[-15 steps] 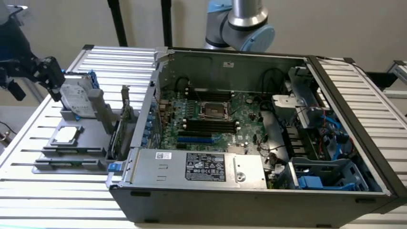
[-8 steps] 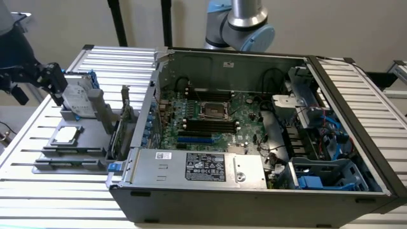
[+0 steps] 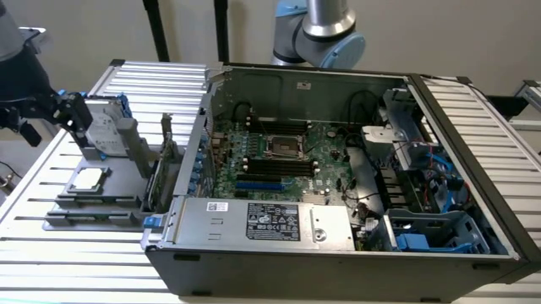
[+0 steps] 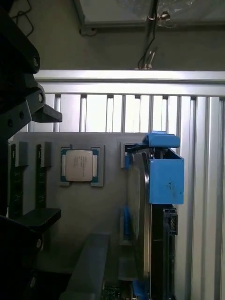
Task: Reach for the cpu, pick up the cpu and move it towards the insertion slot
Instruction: 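Pick up the cpu and move it towards the insertion slot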
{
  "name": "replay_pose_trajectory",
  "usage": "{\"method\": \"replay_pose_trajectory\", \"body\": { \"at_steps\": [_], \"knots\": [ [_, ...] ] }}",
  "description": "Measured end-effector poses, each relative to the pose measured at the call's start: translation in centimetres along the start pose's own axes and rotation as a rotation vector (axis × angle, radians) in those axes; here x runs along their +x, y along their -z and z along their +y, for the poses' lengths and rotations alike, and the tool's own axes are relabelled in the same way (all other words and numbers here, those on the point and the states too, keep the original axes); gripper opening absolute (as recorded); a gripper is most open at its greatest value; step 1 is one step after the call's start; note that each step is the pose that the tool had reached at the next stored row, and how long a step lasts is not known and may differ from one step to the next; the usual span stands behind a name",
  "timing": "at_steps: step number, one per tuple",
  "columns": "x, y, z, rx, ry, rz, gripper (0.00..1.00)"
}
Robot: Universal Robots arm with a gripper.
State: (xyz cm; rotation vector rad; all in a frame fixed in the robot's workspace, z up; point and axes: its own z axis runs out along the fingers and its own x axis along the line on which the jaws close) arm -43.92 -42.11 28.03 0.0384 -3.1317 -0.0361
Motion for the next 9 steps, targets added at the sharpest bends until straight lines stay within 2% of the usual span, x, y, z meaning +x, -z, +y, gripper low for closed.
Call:
{"method": "replay_pose_trajectory", "body": {
  "at_steps": [9],
  "knots": [
    [0.0, -1.62, -0.6, 0.0001, 0.0, 0.0001, 0.82]
  ]
}}
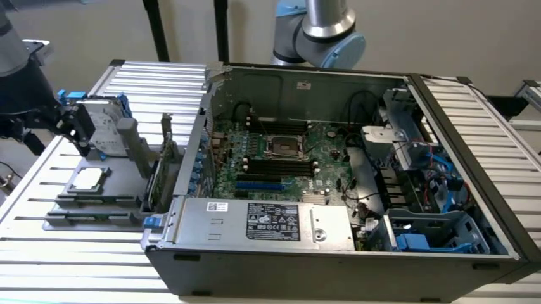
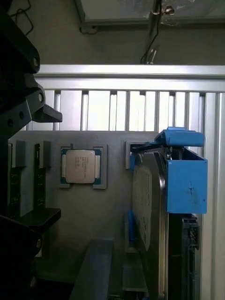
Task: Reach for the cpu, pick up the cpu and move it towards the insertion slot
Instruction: 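Pick up the cpu and move it towards the insertion slot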
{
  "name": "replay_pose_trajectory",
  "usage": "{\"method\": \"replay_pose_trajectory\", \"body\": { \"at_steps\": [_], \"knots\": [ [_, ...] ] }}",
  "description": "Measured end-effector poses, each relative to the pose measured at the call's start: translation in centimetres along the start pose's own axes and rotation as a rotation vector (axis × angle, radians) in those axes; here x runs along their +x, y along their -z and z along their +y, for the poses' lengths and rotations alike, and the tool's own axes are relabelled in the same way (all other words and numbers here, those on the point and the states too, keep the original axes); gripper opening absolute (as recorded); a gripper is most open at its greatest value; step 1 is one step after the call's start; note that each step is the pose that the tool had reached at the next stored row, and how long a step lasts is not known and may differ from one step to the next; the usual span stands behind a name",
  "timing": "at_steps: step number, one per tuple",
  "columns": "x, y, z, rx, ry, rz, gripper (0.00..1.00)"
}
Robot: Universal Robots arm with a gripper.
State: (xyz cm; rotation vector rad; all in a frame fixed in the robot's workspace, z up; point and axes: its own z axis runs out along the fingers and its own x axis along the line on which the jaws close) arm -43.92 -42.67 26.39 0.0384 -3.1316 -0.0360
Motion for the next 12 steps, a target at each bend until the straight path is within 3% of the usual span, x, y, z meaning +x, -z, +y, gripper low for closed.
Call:
{"method": "replay_pose_trajectory", "body": {
  "at_steps": [12],
  "knots": [
    [-0.5, -2.16, -0.36, 0.0, 0.0, 0.0, 0.82]
  ]
}}
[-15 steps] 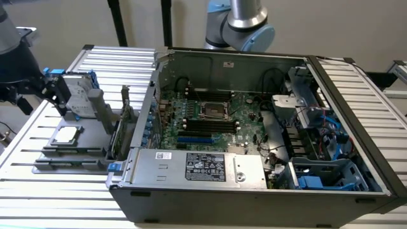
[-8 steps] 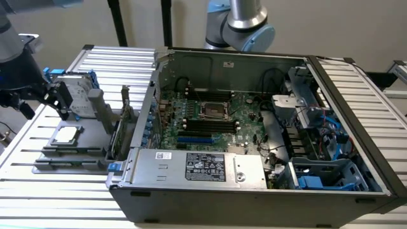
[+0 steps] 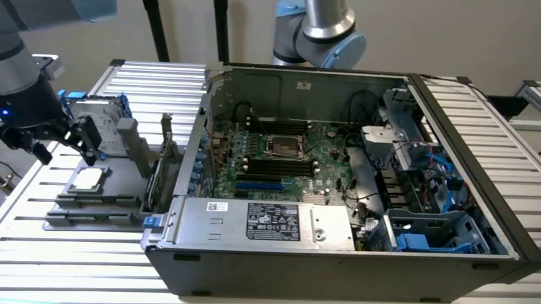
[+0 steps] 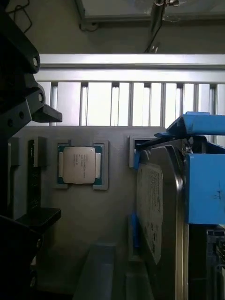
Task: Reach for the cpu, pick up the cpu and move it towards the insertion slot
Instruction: 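Pick up the cpu and move it towards the insertion slot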
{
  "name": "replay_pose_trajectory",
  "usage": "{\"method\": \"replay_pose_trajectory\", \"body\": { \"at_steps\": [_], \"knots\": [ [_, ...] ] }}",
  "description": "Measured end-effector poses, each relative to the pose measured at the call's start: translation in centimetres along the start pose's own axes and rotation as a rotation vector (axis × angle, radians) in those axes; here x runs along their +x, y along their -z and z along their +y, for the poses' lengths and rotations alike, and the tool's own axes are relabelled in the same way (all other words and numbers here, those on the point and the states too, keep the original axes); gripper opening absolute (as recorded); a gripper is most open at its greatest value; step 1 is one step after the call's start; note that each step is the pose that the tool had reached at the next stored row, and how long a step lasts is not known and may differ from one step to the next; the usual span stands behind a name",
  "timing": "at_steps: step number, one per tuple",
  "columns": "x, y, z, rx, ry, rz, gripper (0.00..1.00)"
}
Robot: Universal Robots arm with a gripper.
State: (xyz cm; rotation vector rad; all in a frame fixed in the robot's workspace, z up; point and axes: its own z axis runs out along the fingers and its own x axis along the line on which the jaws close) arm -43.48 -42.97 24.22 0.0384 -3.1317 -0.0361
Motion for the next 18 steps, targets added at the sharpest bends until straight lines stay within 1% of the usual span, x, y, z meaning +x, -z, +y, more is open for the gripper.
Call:
{"method": "replay_pose_trajectory", "body": {
  "at_steps": [7, 18],
  "knots": [
    [-0.4, -1.26, -0.05, 0.0, 0.0, 0.0, 0.82],
    [-0.3, -3.28, -0.11, 0.0, 0.0, -0.0001, 0.82]
  ]
}}
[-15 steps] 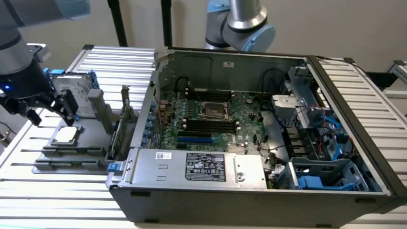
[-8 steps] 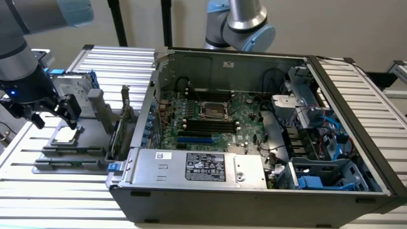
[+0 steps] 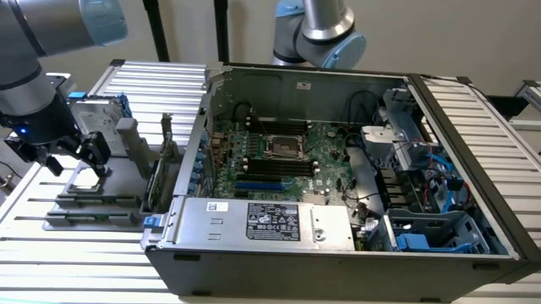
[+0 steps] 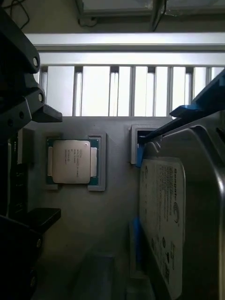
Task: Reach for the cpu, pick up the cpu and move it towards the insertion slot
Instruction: 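Pick up the cpu and move it towards the insertion slot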
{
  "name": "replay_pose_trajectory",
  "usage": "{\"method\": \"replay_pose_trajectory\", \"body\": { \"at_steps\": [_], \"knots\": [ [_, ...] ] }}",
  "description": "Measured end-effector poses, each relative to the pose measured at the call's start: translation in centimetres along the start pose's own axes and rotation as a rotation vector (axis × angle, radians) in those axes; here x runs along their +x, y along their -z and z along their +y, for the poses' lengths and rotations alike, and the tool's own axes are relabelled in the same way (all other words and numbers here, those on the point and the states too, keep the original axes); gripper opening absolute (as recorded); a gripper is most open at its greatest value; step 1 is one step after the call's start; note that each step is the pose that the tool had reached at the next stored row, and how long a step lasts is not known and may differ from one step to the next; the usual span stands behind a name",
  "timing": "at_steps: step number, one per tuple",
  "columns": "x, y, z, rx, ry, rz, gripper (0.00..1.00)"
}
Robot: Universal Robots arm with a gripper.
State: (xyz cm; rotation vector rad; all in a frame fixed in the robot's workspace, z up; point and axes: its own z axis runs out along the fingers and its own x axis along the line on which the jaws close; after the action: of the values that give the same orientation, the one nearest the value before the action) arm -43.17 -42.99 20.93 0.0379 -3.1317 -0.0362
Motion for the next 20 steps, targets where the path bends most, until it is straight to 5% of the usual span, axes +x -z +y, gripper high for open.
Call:
{"method": "replay_pose_trajectory", "body": {
  "at_steps": [8, 20],
  "knots": [
    [0.2, -1.4, 0.31, 0.0006, -0.004, -0.0001, 0.82],
    [0.7, -1.85, 0.81, 0.0068, -0.007, 0.0001, 0.82]
  ]
}}
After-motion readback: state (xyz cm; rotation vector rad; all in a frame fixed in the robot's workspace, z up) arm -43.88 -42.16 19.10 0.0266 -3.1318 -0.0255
